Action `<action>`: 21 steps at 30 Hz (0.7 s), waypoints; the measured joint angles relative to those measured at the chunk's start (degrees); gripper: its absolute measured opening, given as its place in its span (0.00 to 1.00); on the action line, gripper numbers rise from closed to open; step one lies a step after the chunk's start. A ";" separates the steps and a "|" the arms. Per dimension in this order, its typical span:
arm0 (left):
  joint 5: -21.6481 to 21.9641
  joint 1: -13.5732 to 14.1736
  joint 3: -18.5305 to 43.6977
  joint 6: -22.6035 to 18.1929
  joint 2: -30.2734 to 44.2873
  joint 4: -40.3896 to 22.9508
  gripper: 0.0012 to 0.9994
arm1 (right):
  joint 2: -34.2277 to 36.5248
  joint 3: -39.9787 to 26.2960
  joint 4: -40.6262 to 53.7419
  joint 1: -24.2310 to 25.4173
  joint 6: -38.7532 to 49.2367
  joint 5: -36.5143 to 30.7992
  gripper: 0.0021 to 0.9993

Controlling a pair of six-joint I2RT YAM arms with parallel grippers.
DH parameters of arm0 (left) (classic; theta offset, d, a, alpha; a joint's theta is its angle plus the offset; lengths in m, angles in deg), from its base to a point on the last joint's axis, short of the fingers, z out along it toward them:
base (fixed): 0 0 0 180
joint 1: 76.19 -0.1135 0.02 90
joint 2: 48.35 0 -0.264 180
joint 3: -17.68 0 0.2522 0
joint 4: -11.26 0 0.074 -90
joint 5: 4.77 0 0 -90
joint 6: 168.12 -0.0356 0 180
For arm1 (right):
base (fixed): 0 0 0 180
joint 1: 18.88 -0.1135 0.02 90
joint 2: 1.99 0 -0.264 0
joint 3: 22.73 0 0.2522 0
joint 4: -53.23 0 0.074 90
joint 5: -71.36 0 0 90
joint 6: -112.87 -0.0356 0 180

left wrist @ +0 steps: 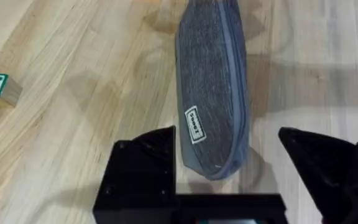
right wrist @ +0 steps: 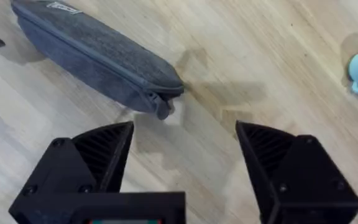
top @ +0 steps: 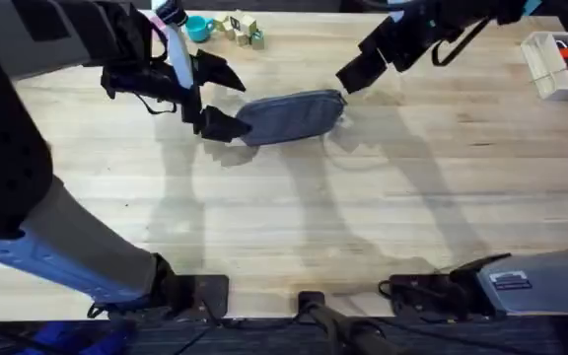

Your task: Unzip the bag, pick up the pens from the table one at a time and place them inside, then zip the bag closed.

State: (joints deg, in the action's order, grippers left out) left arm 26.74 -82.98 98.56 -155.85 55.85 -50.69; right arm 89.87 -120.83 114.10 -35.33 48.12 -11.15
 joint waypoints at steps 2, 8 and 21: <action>0.54 0.00 0.19 0.07 0.00 -3.22 1.00 | -0.30 0.00 -0.08 -0.19 0.00 -0.02 1.00; 6.40 0.00 5.85 5.69 -1.19 -10.12 1.00 | -4.46 0.00 0.14 -0.55 0.00 0.00 1.00; 26.15 0.00 23.70 35.13 -18.29 -18.09 1.00 | -9.99 -0.04 3.13 -0.59 0.00 0.00 1.00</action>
State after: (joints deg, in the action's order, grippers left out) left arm 52.89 -82.98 122.26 -120.72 37.56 -68.78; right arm 79.88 -120.87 117.23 -35.92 48.12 -11.15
